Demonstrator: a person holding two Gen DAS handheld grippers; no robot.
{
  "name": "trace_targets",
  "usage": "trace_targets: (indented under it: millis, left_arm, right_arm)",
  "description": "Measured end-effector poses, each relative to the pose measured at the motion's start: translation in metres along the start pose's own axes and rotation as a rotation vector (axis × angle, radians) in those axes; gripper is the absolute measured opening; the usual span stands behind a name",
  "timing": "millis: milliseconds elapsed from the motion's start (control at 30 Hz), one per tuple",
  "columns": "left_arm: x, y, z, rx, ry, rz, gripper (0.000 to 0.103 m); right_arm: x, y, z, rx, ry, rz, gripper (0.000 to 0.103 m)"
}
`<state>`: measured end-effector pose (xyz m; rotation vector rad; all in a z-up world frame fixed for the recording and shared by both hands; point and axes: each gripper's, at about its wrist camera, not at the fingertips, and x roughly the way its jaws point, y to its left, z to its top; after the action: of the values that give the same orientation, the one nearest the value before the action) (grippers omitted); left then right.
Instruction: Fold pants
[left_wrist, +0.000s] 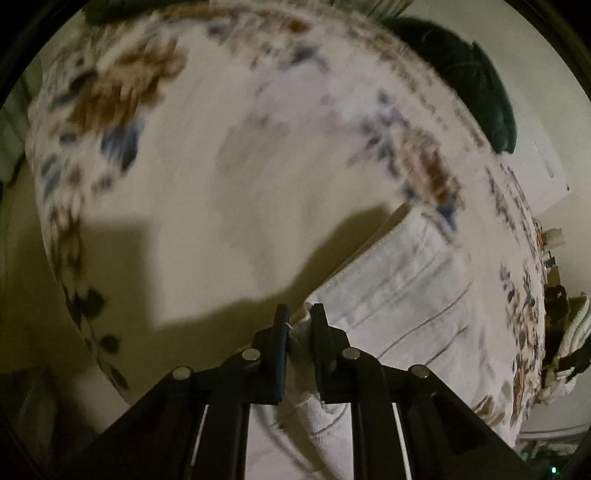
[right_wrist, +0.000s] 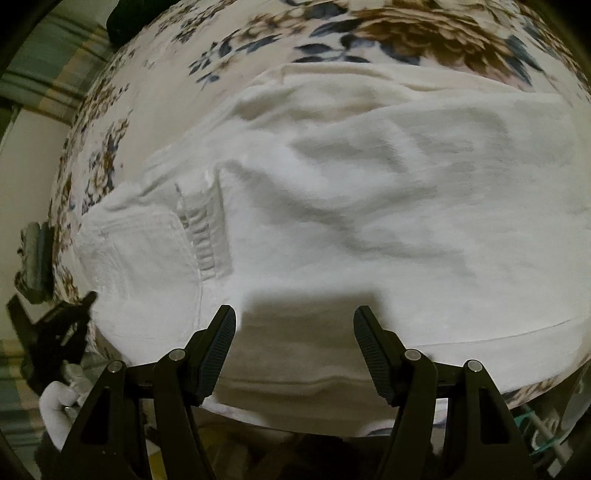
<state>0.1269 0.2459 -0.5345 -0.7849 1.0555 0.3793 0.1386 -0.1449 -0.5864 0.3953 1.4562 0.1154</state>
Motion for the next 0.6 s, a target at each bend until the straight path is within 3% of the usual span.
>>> trace_targets:
  millis: [33, 133, 200, 233, 300, 400, 467, 600]
  left_arm:
    - [-0.004, 0.005, -0.001, -0.013, 0.005, -0.013, 0.015]
    - [-0.024, 0.021, -0.005, -0.057, 0.023, -0.022, 0.033]
    - [-0.032, 0.035, -0.012, -0.106, 0.043, -0.065, 0.053]
    - [-0.034, 0.041, -0.018, -0.135, 0.052, -0.093, 0.056]
    - [-0.029, 0.049, -0.027, -0.202, 0.078, -0.175, 0.057]
    - [-0.011, 0.043, -0.034, -0.245, 0.109, -0.237, 0.057]
    - [0.008, 0.035, -0.036, -0.252, 0.134, -0.240, 0.057]
    - [0.019, 0.014, -0.029, -0.212, 0.076, -0.235, 0.065]
  right_arm:
    - [-0.001, 0.001, 0.000, -0.002, 0.003, 0.003, 0.069]
    - [-0.005, 0.002, 0.000, 0.006, 0.006, 0.019, 0.069]
    - [-0.009, 0.000, 0.000, 0.021, 0.005, 0.036, 0.069]
    - [-0.010, 0.000, 0.000, 0.027, 0.003, 0.039, 0.069]
    - [-0.011, 0.000, 0.000, 0.036, 0.004, 0.044, 0.069]
    - [-0.007, -0.001, 0.001, 0.042, 0.010, 0.038, 0.069]
    - [-0.003, -0.002, 0.000, 0.041, 0.013, 0.031, 0.069]
    - [0.004, -0.004, 0.000, 0.041, 0.019, 0.010, 0.069]
